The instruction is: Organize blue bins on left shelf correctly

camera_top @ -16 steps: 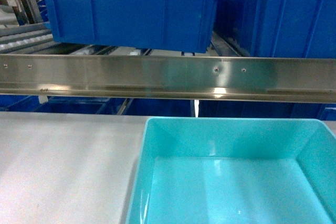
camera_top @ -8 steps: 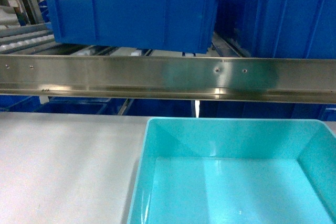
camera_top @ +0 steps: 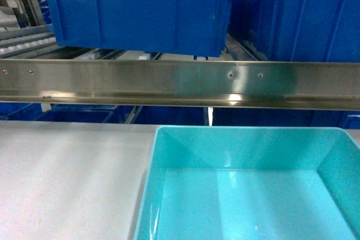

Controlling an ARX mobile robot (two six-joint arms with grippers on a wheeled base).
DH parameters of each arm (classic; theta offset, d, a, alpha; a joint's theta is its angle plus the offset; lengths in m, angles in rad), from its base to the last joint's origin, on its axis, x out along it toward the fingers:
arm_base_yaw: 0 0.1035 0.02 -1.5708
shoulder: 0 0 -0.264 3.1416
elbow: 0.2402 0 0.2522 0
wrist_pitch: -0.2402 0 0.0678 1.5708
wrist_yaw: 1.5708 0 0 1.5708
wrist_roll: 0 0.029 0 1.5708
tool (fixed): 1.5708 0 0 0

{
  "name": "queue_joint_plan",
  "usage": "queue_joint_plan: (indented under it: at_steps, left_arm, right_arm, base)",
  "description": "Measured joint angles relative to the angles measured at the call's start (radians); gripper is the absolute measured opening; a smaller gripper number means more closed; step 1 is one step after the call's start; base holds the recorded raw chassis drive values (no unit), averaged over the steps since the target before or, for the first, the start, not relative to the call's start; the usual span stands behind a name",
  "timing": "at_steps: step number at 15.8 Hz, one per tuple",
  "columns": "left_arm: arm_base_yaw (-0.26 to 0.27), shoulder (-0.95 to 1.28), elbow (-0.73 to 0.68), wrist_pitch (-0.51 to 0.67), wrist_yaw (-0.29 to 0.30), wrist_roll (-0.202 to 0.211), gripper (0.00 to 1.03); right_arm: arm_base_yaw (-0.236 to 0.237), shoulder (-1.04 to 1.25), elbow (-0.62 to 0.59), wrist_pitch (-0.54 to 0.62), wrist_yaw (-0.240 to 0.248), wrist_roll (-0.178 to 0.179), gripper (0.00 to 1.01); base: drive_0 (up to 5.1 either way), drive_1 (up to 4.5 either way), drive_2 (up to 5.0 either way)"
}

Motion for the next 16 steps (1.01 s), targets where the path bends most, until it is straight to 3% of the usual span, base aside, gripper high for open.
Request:
queue_joint_plan:
  at_steps: [2,4,8,12,16]
  left_arm:
    - [-0.053,0.053,-0.002,-0.001,-0.022,-0.064,0.98]
    - [-0.075,0.104,-0.002,0.006,-0.032,-0.091,0.98]
    - [-0.080,0.200,0.008,0.038,-0.061,-0.091,0.98]
    - [-0.077,0.227,0.015,0.045,-0.086,-0.071,0.98]
    - [-0.094,0.267,0.046,0.031,-0.064,-0.079,0.98]
  right_arm:
    - [-0.019,0.062,-0.004,-0.034,-0.021,0.012,0.98]
    - [-0.019,0.131,-0.006,-0.022,-0.045,0.027,0.98]
    - [-0.038,0.220,-0.021,-0.029,-0.074,0.071,0.98]
    - [-0.064,0.241,-0.039,-0.016,-0.071,0.071,0.98]
    - [-0.064,0.245,-0.039,-0.015,-0.068,0.069,0.98]
  base:
    - [0.0,0.00,0.0]
    - [0.0,0.00,0.0]
    - [0.0,0.00,0.0]
    - [0.0,0.00,0.0]
    - [0.0,0.00,0.0]
